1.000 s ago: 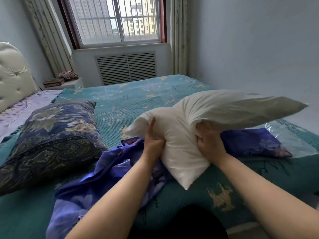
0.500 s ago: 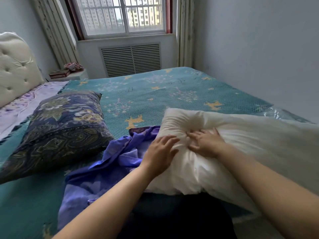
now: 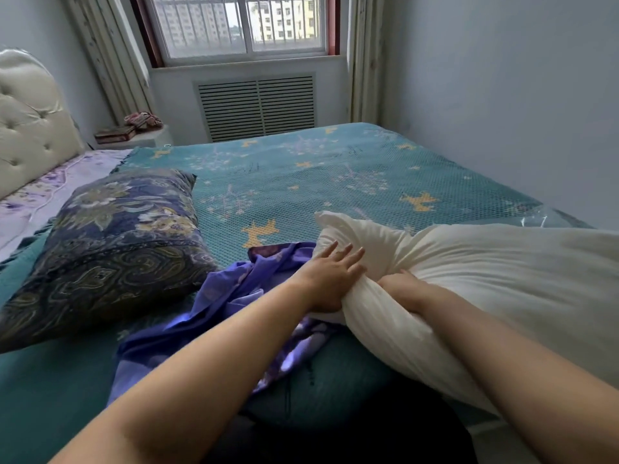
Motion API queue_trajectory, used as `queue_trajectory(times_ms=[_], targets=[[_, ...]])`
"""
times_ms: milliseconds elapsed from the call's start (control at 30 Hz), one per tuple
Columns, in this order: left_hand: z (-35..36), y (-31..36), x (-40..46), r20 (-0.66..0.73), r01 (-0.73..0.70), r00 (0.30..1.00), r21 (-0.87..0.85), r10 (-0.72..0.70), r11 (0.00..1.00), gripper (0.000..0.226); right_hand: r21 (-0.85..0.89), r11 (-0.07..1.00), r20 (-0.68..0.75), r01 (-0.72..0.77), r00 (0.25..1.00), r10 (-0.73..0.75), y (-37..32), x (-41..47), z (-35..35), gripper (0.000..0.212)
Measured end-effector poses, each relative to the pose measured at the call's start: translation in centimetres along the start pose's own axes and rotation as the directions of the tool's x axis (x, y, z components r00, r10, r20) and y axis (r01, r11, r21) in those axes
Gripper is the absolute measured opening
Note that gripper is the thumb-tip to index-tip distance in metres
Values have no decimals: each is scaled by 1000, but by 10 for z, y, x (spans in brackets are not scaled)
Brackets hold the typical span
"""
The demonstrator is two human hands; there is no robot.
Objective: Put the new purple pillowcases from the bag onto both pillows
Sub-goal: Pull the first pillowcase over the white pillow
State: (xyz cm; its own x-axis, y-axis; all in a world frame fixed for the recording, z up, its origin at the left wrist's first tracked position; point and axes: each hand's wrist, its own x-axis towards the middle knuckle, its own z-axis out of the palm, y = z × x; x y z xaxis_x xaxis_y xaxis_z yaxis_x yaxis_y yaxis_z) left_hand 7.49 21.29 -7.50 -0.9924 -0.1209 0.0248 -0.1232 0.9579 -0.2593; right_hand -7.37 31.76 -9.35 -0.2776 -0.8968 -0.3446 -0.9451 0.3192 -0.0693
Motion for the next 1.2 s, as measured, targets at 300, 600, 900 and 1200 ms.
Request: queue_trajectory(times_ms=[300, 600, 900, 1200], targets=[[7, -17, 35, 420, 445, 859, -327, -294, 834, 81, 347, 936, -266, -56, 951, 156, 16, 24, -50, 29], [20, -7, 13, 224, 290, 949, -344, -222, 893, 85, 298, 887, -161, -352, 898, 410, 44, 85, -54, 90], [-10, 10, 21, -348, 280, 893, -66, -285, 958, 82, -92, 994, -434, -61, 901, 15, 24, 27, -49, 35], [-24, 1, 37, 80, 67, 995, -14, -65, 998, 85, -3, 1000, -379, -10, 925, 8, -12, -54, -15, 69]])
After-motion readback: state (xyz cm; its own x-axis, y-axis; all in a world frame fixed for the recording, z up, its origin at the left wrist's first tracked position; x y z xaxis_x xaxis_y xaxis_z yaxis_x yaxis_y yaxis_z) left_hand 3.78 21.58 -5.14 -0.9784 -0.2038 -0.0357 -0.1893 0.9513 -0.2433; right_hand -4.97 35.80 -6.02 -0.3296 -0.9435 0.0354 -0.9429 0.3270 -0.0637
